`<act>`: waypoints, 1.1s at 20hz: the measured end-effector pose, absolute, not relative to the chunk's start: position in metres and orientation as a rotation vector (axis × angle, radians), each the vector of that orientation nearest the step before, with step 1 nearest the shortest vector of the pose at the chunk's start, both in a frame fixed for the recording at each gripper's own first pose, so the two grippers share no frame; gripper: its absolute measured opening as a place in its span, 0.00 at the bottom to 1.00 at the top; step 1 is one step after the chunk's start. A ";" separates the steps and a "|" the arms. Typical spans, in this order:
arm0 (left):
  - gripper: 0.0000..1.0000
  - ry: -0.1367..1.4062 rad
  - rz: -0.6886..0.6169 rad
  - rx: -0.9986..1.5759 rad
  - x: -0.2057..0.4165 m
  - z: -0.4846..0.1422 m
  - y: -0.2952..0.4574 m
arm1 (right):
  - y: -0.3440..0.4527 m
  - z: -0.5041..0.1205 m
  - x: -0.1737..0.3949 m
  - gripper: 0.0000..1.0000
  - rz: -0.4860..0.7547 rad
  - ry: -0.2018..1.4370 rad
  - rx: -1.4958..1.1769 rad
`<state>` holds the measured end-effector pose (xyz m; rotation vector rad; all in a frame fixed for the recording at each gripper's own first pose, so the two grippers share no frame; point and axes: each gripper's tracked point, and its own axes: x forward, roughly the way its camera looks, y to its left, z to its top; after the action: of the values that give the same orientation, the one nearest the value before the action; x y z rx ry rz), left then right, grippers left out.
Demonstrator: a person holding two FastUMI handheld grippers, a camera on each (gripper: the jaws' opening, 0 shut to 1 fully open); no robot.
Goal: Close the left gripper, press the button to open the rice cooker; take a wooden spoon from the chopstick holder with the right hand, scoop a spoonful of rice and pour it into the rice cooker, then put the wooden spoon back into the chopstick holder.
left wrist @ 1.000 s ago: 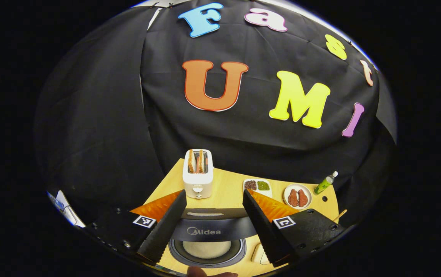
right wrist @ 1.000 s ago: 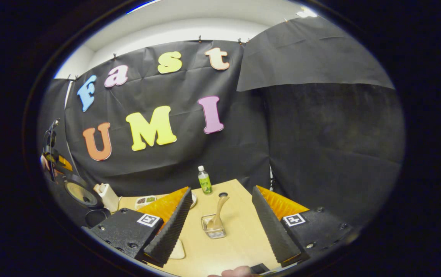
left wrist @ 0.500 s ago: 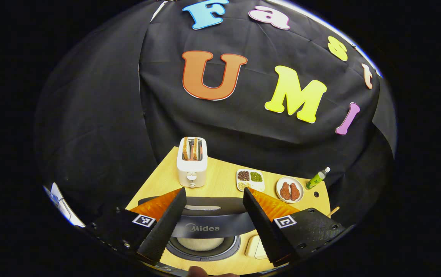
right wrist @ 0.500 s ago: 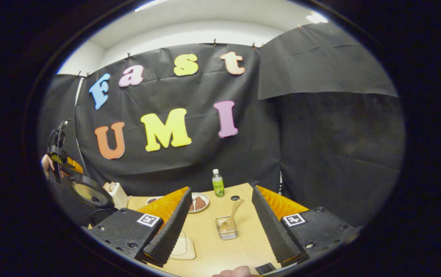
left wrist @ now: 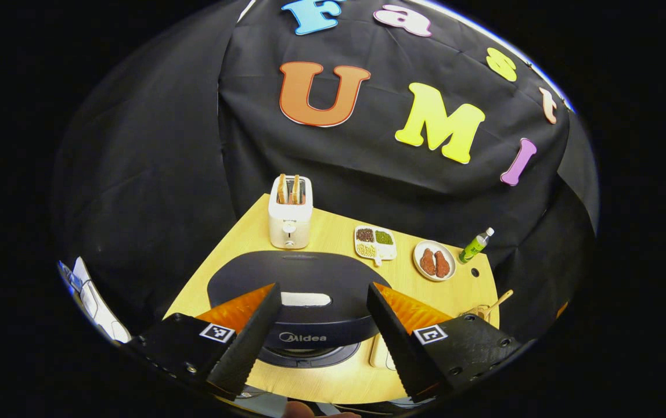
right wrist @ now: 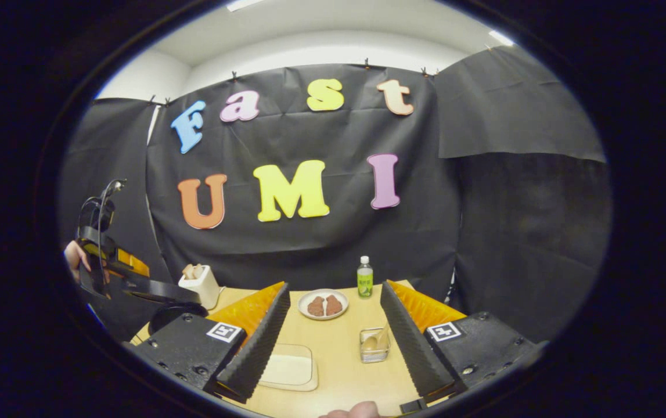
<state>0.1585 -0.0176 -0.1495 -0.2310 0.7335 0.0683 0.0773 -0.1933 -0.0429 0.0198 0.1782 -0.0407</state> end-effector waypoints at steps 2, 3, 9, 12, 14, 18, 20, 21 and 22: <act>0.96 0.720 0.071 -0.222 0.146 -0.162 -0.022 | -0.184 -0.043 0.076 0.99 -0.021 0.187 0.015; 0.96 0.712 0.074 -0.218 0.140 -0.167 -0.023 | -0.181 -0.044 0.076 1.00 -0.016 0.191 0.017; 0.96 0.722 0.089 -0.205 0.114 -0.205 -0.028 | -0.166 -0.061 0.067 1.00 -0.006 0.243 0.064; 0.95 0.774 0.102 -0.222 0.099 -0.232 -0.031 | -0.156 -0.071 0.065 1.00 0.011 0.269 0.084; 0.95 0.786 0.107 -0.222 0.094 -0.241 -0.032 | -0.151 -0.072 0.067 1.00 0.026 0.279 0.106; 0.95 0.799 0.120 -0.220 0.095 -0.251 -0.034 | -0.149 -0.073 0.076 1.00 0.049 0.282 0.104; 0.95 0.818 0.131 -0.229 0.093 -0.254 -0.035 | -0.150 -0.074 0.079 1.00 0.066 0.286 0.115; 0.95 0.826 0.138 -0.233 0.092 -0.254 -0.035 | -0.153 -0.073 0.083 1.00 0.069 0.286 0.122; 0.95 0.833 0.146 -0.234 0.092 -0.256 -0.035 | -0.157 -0.072 0.086 1.00 0.070 0.284 0.125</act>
<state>0.0924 -0.0347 -0.2562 -0.2337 0.8328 0.1460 0.0864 -0.1573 -0.0721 0.1254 0.2838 0.0703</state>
